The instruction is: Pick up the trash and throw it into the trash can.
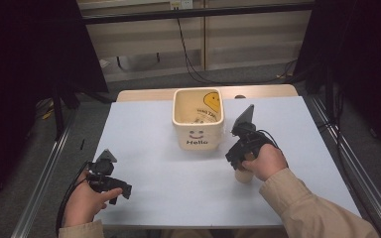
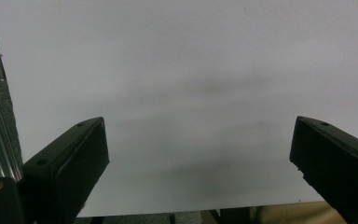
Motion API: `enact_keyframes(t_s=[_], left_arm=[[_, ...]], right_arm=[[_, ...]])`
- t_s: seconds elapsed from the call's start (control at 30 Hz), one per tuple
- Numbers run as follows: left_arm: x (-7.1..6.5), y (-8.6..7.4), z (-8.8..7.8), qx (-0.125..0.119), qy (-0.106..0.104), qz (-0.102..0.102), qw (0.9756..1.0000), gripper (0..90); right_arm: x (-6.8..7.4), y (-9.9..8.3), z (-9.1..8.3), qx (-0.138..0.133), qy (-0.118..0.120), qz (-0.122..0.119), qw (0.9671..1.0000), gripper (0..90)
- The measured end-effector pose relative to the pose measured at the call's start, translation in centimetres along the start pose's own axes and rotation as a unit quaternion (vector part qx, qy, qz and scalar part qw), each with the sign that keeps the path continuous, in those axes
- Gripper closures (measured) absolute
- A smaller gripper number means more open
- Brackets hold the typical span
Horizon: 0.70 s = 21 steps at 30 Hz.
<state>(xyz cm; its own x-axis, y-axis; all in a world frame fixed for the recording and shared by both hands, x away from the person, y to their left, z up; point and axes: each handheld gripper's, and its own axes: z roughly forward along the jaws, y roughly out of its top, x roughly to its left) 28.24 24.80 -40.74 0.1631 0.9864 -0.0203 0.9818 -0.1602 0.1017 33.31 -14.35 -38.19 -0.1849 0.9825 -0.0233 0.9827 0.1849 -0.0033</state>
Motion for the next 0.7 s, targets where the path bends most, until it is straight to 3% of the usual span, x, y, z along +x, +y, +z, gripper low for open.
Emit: enact_keyframes(t_s=[0.33,0.7], left_arm=[[0.0,0.0,0.0,-0.001,0.0,0.0,1.0,4.3],[0.0,0.0,0.0,-0.001,0.0,0.0,1.0,4.3]], right_arm=[[0.1,-0.1,0.7,0.011,0.002,0.0,0.9999,17.3],[-0.2,0.1,-0.8,0.011,0.007,0.001,0.9999,21.6]])
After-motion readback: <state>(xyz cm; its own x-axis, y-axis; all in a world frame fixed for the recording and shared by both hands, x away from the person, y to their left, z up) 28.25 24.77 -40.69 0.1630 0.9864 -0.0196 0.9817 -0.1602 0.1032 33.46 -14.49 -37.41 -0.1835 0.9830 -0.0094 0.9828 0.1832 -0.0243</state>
